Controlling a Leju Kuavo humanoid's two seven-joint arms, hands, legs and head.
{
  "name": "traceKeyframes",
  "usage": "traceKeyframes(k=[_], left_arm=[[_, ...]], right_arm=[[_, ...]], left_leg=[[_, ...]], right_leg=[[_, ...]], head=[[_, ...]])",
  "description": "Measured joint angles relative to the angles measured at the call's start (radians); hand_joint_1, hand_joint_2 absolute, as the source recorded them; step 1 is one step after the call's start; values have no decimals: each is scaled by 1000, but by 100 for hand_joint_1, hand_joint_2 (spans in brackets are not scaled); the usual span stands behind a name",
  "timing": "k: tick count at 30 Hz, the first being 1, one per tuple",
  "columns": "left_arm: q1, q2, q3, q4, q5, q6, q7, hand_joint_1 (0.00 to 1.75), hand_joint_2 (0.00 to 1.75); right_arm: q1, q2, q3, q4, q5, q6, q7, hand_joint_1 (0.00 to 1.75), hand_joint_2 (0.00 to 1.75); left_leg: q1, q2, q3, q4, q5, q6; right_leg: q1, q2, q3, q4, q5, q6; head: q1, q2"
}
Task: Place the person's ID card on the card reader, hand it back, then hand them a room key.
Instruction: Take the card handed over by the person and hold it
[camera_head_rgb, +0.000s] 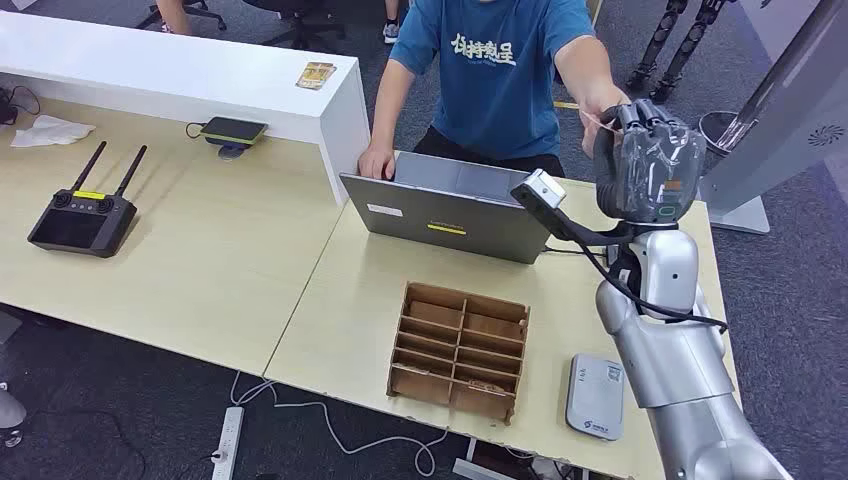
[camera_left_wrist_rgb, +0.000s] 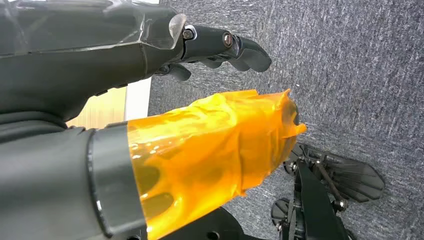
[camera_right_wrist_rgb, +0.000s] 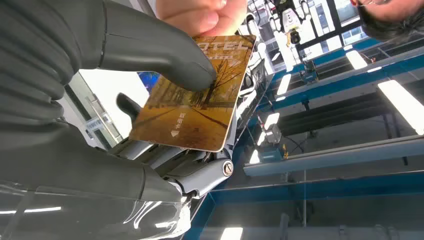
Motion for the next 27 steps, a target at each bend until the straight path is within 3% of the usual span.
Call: traceKeyframes(k=[27], left_arm=[[0,0,0,0,1,0,0,0,0]], right_arm=[[1,0,3,-1,-35,3,-7,175,175]], left_leg=[[0,0,0,0,0,0]], right_leg=[[0,0,0,0,0,0]], head=[[0,0]])
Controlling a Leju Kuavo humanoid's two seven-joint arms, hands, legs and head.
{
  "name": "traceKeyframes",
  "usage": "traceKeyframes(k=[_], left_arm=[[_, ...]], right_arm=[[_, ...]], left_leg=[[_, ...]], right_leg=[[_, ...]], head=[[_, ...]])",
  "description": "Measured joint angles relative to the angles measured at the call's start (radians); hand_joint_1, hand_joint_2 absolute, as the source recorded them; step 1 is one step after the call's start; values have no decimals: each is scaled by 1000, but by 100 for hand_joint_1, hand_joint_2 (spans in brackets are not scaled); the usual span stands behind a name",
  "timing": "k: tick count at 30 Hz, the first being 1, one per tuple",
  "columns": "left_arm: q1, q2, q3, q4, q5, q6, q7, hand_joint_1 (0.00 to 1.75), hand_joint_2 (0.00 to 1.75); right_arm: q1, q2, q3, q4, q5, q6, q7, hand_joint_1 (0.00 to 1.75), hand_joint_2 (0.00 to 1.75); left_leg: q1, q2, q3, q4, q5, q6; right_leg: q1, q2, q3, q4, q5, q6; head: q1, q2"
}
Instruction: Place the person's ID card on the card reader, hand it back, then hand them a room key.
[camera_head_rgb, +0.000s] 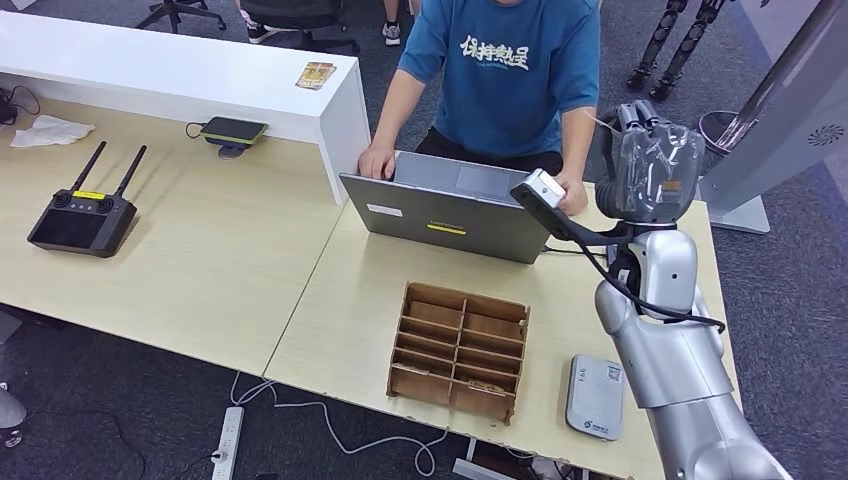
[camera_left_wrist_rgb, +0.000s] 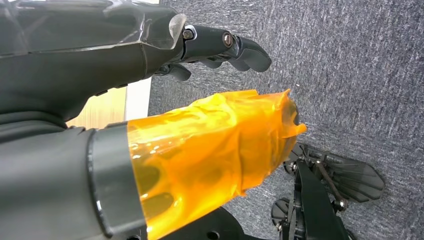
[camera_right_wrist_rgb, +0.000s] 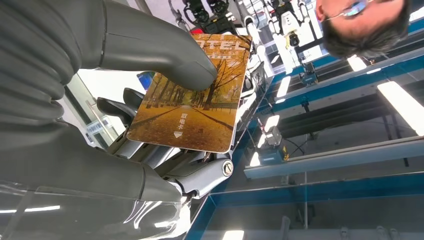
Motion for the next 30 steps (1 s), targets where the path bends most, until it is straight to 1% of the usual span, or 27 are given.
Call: traceKeyframes(k=[2,3,7,9,11,13,18,23,30], left_arm=[[0,0,0,0,5,0,0,0,0],[0,-1,1,0,10,0,0,0,0],[1,-7,12,0,38,2,-6,0,0],[1,-11,23,0,51,3,-9,0,0],[1,-13,33,0,60,4,-13,0,0],[1,-14,42,0,67,6,-16,0,0],[2,-15,61,0,78,9,-18,0,0],[2,-15,75,0,83,9,-19,0,0],[2,-18,83,0,88,11,-26,0,0]], right_arm=[[4,0,0,-7,-74,21,-16,175,175],[9,0,0,-12,-135,42,-25,175,175],[45,1,-16,-42,-475,161,-67,175,175],[73,1,-33,-60,-623,207,-90,175,175],[107,-1,-53,-81,-735,241,-114,175,175],[143,-6,-75,-103,-813,268,-133,175,175],[222,-44,-123,-151,-912,309,-164,175,175],[274,-80,-157,-190,-931,314,-173,175,175],[362,-110,-202,-254,-956,311,-186,175,175]], left_leg=[[0,0,0,0,0,0],[0,0,0,0,0,0],[0,0,0,0,0,0],[0,0,0,0,0,0],[0,0,0,0,0,0],[0,0,0,0,0,0],[0,0,0,0,-1,0],[0,0,0,0,-1,1],[0,0,0,0,-1,1]], right_leg=[[0,0,0,0,0,0],[0,0,0,0,0,0],[0,0,0,0,0,0],[0,0,0,0,0,0],[0,0,0,0,0,0],[0,0,0,0,0,0],[0,0,0,0,0,0],[0,0,-1,0,0,0],[0,0,-1,0,-1,0]], head=[[0,0],[0,0],[0,0],[0,0],[0,0],[0,0],[0,0],[0,0],[0,0]])
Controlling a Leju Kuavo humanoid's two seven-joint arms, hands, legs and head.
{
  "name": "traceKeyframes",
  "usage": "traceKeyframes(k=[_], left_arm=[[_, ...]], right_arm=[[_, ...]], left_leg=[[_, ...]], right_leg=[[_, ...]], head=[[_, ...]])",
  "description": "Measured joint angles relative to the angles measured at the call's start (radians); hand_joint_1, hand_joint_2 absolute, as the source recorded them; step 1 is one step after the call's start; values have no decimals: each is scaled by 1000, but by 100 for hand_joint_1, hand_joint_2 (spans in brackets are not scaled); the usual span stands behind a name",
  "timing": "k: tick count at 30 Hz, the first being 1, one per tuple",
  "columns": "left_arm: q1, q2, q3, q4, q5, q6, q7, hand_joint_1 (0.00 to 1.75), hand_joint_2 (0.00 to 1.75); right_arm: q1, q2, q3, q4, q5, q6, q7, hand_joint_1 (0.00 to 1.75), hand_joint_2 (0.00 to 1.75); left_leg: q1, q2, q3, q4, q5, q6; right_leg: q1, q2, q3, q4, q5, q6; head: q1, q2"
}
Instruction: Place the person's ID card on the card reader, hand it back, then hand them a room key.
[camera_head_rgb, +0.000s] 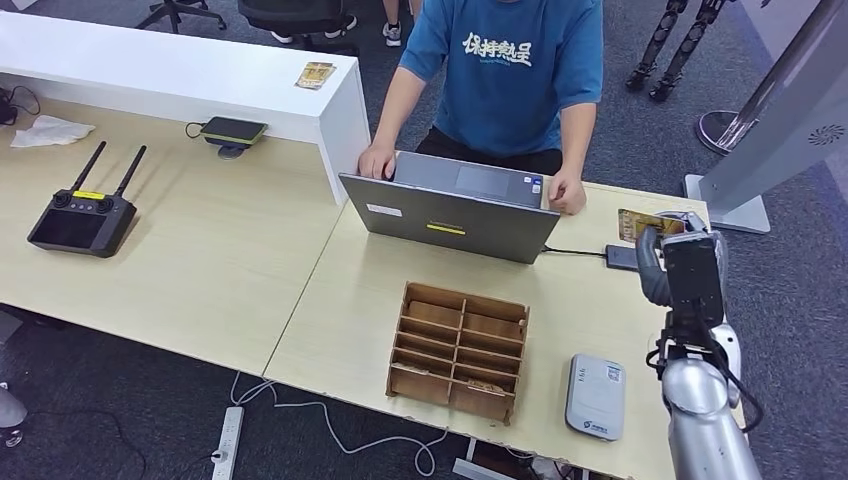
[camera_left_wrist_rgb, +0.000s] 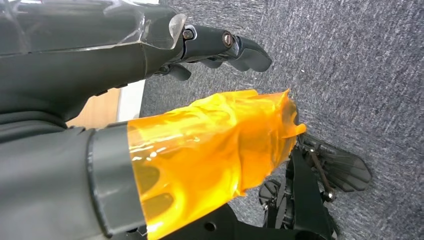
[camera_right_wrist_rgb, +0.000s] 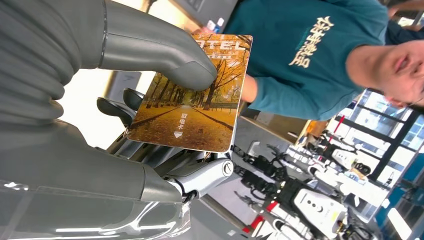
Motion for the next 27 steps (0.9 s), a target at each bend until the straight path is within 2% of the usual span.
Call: traceKeyframes(k=[13,27], left_arm=[[2,-4,19,0,19,1,-10,0,0],[5,-8,46,-1,49,1,-21,0,0]], right_arm=[[161,-48,-60,-95,-11,48,-9,175,175],[384,-49,-74,-205,-14,71,-25,175,175]], left_leg=[[0,0,0,0,0,0],[0,0,0,0,-2,1]], right_leg=[[0,0,0,0,0,0],[0,-1,0,0,-2,-1]], head=[[0,0],[0,0]])
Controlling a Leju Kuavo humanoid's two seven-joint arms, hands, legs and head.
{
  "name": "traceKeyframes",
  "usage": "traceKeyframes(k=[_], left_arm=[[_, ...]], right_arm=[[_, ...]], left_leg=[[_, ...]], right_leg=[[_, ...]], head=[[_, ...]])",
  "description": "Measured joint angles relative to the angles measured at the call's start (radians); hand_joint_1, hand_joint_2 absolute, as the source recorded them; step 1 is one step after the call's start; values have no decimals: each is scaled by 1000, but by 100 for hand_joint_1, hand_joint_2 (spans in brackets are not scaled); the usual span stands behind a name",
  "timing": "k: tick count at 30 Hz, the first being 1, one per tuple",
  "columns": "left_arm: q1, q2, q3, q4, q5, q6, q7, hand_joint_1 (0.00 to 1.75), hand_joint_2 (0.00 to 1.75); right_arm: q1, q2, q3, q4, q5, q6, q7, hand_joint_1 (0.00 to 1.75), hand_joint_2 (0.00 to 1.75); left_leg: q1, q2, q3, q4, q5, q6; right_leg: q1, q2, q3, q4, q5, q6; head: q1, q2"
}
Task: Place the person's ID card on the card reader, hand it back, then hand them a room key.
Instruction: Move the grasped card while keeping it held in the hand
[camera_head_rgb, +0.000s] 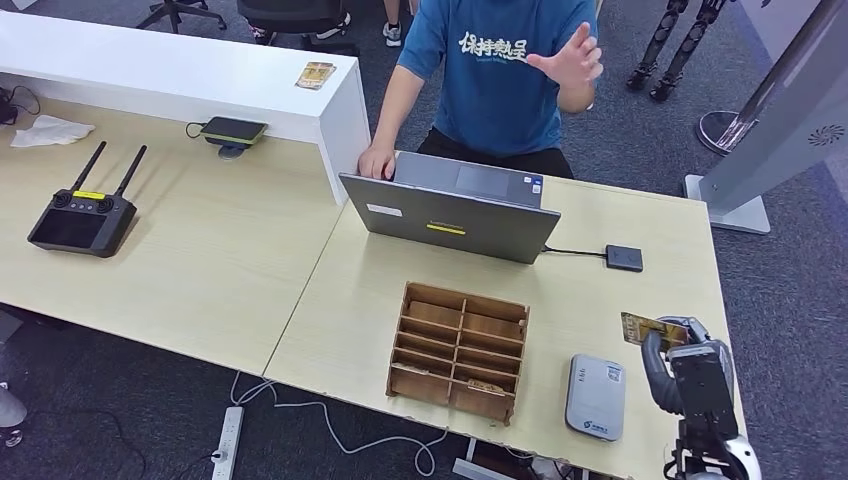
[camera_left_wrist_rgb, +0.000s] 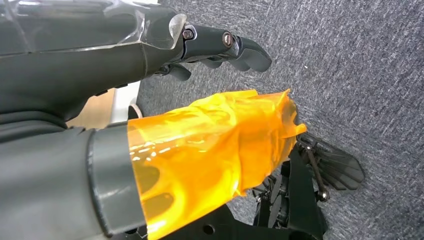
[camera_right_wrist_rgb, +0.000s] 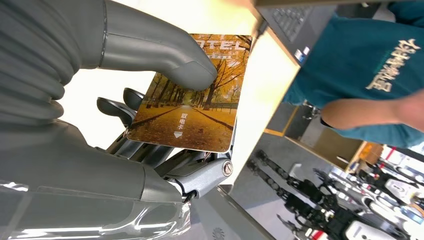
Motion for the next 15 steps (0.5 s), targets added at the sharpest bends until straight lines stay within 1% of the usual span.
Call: traceKeyframes(k=[3,15], left_arm=[[0,-1,3,0,1,0,-1,0,0],[1,-2,6,0,5,0,-4,0,0]], right_arm=[[29,2,0,-12,0,0,-1,175,175],[83,10,0,-28,-1,6,1,175,175]], left_leg=[[0,0,0,0,0,0],[0,0,0,0,0,0]], right_leg=[[0,0,0,0,0,0],[0,0,0,0,0,0]], head=[[0,0],[0,0]])
